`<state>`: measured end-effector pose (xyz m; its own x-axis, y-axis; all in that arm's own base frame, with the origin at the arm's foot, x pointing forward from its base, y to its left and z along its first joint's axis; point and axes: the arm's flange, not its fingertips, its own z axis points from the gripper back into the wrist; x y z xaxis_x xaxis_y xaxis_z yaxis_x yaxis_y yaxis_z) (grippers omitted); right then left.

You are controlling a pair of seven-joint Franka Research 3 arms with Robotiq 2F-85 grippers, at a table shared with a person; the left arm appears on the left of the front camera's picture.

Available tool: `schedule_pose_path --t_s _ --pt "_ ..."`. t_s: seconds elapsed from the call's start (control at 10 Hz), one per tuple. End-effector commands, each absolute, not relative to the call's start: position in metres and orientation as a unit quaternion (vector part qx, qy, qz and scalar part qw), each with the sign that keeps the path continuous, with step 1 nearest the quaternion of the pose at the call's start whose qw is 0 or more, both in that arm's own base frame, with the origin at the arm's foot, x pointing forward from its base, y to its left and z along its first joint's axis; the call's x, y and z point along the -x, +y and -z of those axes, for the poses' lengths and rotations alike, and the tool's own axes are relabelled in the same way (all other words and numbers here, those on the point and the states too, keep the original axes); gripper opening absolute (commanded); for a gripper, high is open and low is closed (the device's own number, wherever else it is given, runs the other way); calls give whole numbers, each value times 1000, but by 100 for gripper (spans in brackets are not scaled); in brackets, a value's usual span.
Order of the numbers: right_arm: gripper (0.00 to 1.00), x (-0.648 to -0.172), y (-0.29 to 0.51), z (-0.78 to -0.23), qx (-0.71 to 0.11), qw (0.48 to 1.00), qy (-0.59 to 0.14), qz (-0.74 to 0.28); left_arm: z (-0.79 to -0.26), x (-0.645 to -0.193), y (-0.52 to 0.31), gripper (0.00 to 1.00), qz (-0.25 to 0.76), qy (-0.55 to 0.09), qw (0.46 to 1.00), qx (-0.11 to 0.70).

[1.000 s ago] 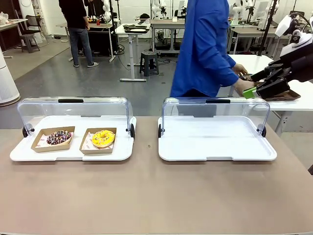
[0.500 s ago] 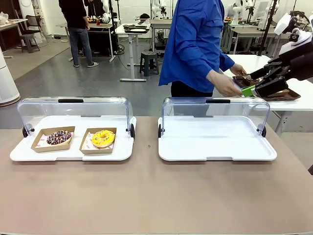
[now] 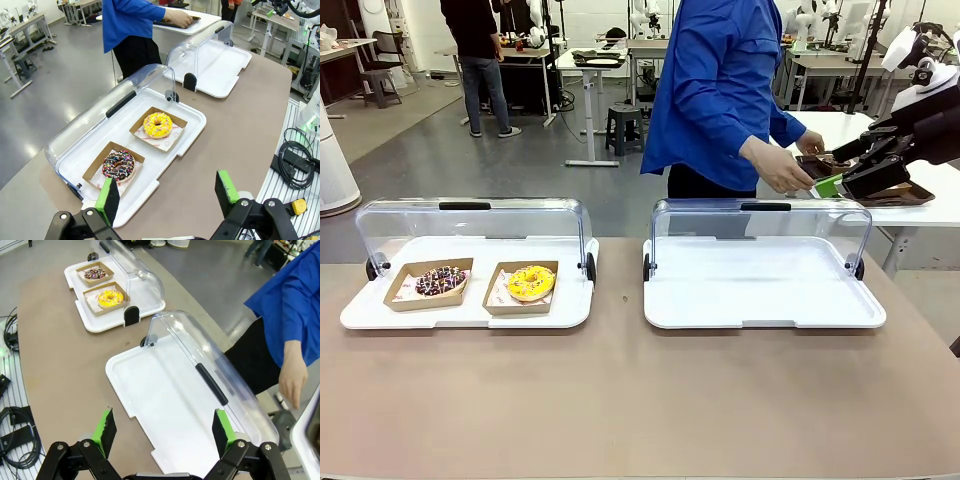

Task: Provide the desired donut to the person.
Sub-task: Place the picked Paper togo box onto the Handle tray extended by the person.

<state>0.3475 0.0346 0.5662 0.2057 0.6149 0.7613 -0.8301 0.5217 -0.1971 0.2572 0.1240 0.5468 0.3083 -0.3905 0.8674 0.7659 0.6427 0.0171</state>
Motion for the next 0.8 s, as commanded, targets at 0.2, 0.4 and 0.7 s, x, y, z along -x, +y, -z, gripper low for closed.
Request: schedule_pose_path --t_s 0.2,0.4,0.7 --pt "100 -347 34 -565 -131 767 -413 -473 -547 -256 125 100 367 -453 785 209" --pt "100 -347 34 -565 -131 767 -413 -473 -547 -256 125 100 367 -453 785 209" --pt "100 -347 34 -565 -131 767 -413 -473 -547 -256 125 100 367 -453 785 209"
